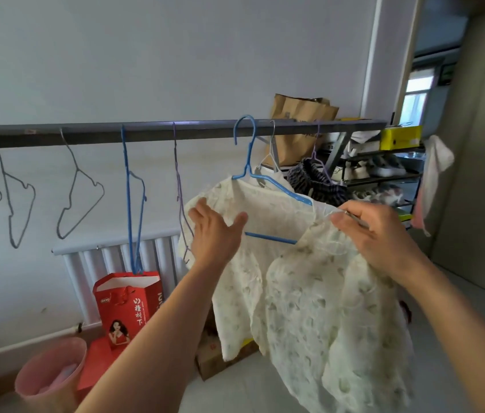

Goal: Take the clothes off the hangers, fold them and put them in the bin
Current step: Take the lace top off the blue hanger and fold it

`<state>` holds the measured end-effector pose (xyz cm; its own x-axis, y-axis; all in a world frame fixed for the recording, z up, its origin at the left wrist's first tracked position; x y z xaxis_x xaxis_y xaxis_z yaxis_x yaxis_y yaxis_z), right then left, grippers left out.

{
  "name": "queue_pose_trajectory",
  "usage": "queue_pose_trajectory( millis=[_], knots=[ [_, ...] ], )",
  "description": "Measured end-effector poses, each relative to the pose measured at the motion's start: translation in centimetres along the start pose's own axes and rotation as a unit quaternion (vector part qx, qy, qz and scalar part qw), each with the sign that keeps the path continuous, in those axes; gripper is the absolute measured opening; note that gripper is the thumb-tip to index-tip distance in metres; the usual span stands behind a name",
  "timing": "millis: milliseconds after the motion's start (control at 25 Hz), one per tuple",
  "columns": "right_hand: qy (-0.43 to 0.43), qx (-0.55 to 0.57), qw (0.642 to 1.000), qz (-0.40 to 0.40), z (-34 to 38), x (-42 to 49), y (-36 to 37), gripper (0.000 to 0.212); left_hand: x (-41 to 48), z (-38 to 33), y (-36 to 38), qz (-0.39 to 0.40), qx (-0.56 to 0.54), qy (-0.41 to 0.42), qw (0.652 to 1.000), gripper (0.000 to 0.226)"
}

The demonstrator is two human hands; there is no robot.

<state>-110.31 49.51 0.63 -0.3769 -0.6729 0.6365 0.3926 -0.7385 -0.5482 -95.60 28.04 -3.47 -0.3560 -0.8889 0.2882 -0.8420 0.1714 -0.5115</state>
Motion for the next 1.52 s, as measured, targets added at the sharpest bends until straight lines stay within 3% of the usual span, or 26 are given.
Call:
queue_pose_trajectory(
  millis=[80,160,240,360,440,480,560,680,840,1040,1160,1280,1440,1520],
  knots=[
    [0.001,0.029,1.0,0.01,0.6,-1.0,-1.7,0.025,0.5,0.1,-0.4,-0.022,0.096,0.002,0.995,0.071],
    [0.01,0.064,0.998,0.014,1.2,-1.9,-3.1,0.018,0.8,-0.1,-1.1,-0.056,0.155,0.024,0.986,0.037],
    [0.012,0.065,0.998,0.021,1.1,-2.7,-4.2,0.023,0.8,-0.5,-1.7,-0.071,0.191,0.057,0.977,0.02],
    [0.017,0.053,0.998,0.038,0.9,-3.5,-5.1,0.032,-0.1,-2.4,-3.2,-0.109,0.118,0.197,0.967,0.021],
    [0.014,0.055,0.997,0.051,1.5,-3.5,-5.3,0.029,-1.6,-4.6,-3.7,-0.089,0.005,0.309,0.947,0.016],
    [0.012,0.059,0.997,0.057,1.8,-3.4,-5.3,0.029,-2.4,-5.5,-4.0,-0.06,-0.054,0.325,0.942,0.015],
    [0.014,0.085,0.995,0.053,2.0,-3.3,-5.5,0.037,-3.3,-6.3,-4.4,-0.019,-0.093,0.312,0.945,0.018],
    [0.015,0.1,0.995,-0.019,1.3,-3.1,-6.2,0.049,-4.5,-6.0,-5.3,-0.036,-0.011,0.334,0.942,0.02],
    [0.022,0.046,0.993,-0.104,-0.4,-3.1,-6.5,0.041,-4.8,-4.3,-7.8,-0.076,-0.035,0.31,0.947,0.021],
    [0.1,-0.033,0.99,-0.095,-2.0,-2.4,-4.5,0.019,-5.5,-3.5,-9.9,-0.105,0.0,0.296,0.949,0.016],
    [0.124,-0.103,0.977,-0.136,-0.7,-2.2,-3.2,0.034,-6.6,-3.8,-10.3,-0.119,0.037,0.287,0.95,0.01],
    [0.177,-0.187,0.964,-0.065,-0.1,-1.6,-0.2,0.056,-7.7,-4.0,-10.7,-0.117,0.029,0.297,0.947,0.01],
    [0.159,-0.206,0.959,-0.109,0.0,-0.2,0.4,0.015,-8.1,-3.4,-12.0,-0.121,0.003,0.276,0.953,0.017],
    [0.11,-0.181,0.969,-0.128,0.2,0.3,0.4,0.02,-8.3,-3.0,-12.9,-0.132,-0.004,0.268,0.954,0.019]
  ],
)
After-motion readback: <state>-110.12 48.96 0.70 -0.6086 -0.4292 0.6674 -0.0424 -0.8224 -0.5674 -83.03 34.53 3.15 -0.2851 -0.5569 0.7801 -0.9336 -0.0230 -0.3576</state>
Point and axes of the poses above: each hand's wrist, its own x-axis towards the middle knuckle, its own y-axis out of the palm, z = x × y, the point moved 7 cm from there along x, towards the middle knuckle, and after that the axes turned 3 degrees about -y, right-handed, at the moved point
